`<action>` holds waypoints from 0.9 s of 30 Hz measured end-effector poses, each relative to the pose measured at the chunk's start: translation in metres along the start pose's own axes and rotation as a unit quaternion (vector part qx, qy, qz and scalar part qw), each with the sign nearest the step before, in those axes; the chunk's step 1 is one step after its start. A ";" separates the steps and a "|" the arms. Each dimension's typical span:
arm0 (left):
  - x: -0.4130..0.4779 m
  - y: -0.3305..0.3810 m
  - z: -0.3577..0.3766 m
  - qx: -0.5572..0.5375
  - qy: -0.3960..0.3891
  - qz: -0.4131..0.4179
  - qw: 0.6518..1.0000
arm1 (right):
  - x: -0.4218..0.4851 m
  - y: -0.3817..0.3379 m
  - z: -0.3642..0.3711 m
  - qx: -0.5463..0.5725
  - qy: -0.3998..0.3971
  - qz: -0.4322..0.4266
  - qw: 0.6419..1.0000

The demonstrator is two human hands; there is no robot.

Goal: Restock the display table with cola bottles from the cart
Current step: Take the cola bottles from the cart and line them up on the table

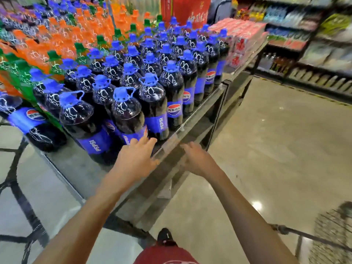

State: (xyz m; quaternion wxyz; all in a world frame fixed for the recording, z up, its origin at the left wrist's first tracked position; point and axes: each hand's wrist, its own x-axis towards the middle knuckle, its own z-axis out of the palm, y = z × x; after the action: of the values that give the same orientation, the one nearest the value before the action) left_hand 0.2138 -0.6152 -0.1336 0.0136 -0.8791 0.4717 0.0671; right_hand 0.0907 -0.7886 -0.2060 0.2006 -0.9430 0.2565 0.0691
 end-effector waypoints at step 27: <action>-0.081 0.477 0.059 0.139 -0.040 0.467 0.872 | -0.470 0.240 0.000 0.007 0.043 0.455 0.889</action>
State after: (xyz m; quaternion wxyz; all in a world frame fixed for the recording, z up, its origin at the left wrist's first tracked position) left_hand -0.2334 -0.8074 -0.1625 0.1220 -0.5416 0.8310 0.0347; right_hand -0.4361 -0.7634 -0.1790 0.1429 -0.7232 0.6666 0.1106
